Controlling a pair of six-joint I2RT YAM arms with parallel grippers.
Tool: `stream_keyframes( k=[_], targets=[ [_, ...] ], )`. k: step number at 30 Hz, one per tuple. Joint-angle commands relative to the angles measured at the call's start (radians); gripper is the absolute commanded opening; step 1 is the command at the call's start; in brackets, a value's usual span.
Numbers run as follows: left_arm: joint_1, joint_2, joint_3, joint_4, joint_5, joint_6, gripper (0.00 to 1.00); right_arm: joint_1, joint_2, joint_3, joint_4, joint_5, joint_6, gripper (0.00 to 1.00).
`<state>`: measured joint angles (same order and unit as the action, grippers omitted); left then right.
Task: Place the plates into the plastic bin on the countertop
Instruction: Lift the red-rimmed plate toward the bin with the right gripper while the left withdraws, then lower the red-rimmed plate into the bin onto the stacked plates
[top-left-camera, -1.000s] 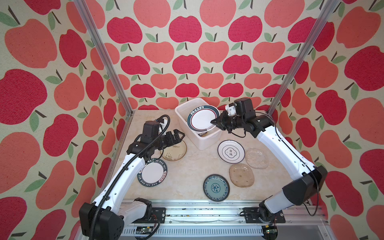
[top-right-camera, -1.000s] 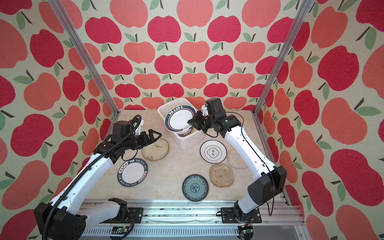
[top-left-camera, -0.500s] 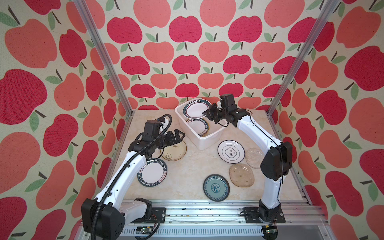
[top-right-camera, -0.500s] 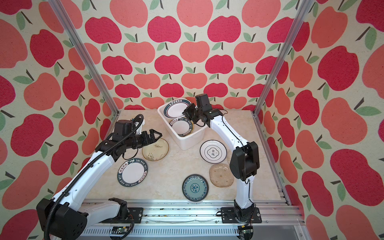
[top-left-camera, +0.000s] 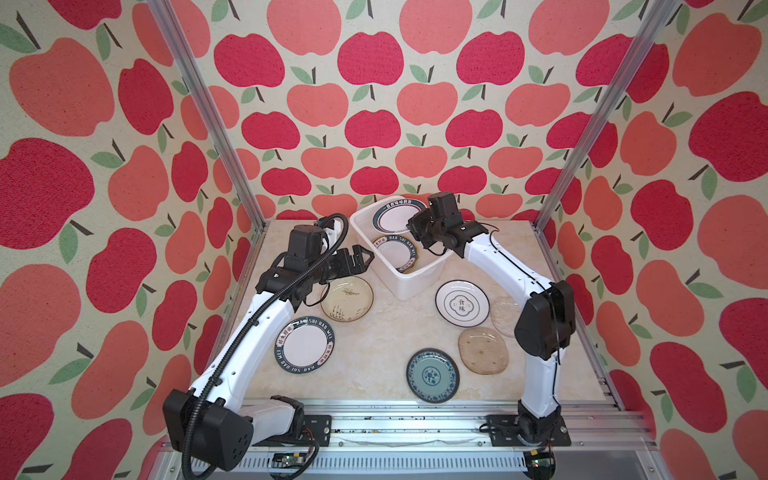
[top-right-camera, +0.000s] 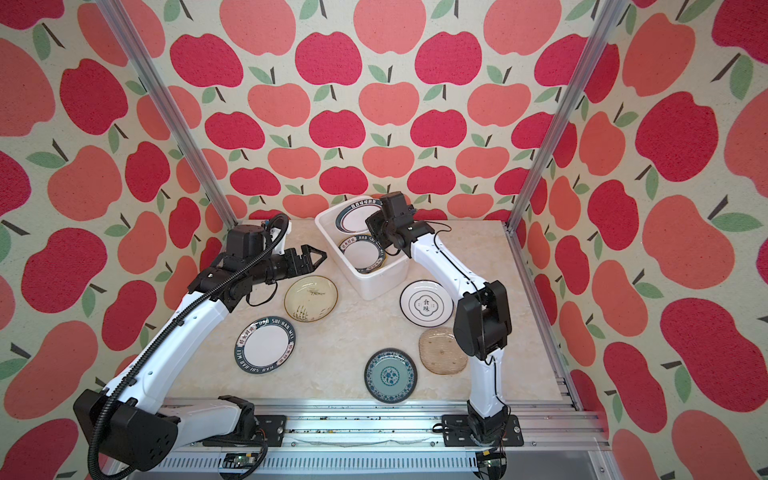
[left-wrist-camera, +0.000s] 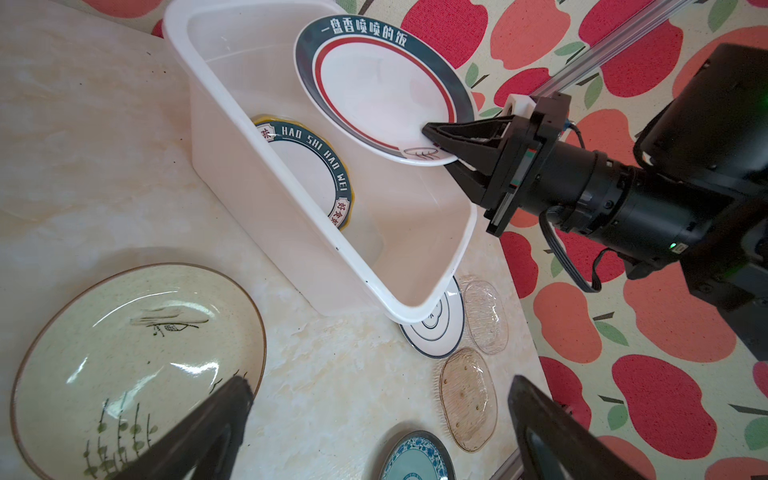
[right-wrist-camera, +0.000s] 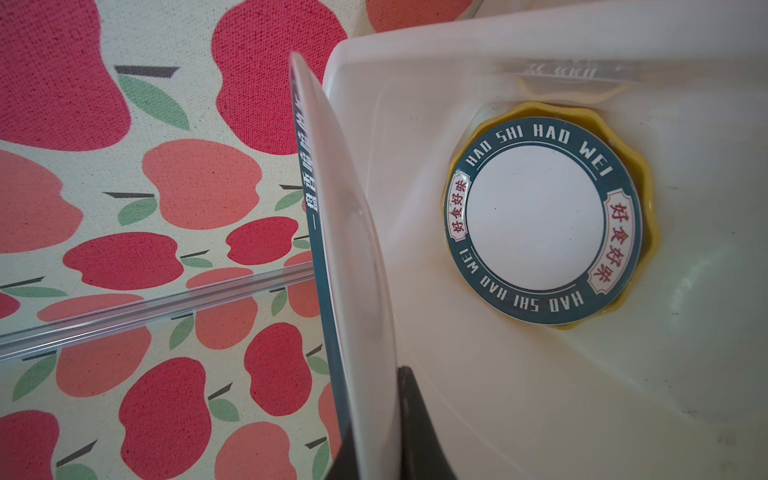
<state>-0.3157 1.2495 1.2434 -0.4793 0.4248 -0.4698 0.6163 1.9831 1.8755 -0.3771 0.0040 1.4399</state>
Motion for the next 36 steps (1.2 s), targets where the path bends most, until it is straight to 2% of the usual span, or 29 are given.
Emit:
stream_keyframes(
  k=[1, 12, 24, 36],
  targets=[
    [-0.008, 0.017, 0.038, -0.023, -0.018, 0.049, 0.99, 0.023, 0.021, 0.013, -0.017, 0.116, 0.029, 0.00],
    [-0.032, 0.002, 0.055, -0.031, -0.015, 0.093, 0.99, 0.034, 0.100, 0.064, -0.091, 0.210, -0.007, 0.00],
    [-0.032, 0.033, 0.089, -0.053, -0.009, 0.118, 0.99, 0.034, 0.219, 0.141, -0.185, 0.204, -0.084, 0.00],
    [-0.050, 0.067, 0.124, -0.090, -0.014, 0.148, 0.99, 0.013, 0.283, 0.143, -0.180, 0.144, -0.092, 0.01]
  ],
)
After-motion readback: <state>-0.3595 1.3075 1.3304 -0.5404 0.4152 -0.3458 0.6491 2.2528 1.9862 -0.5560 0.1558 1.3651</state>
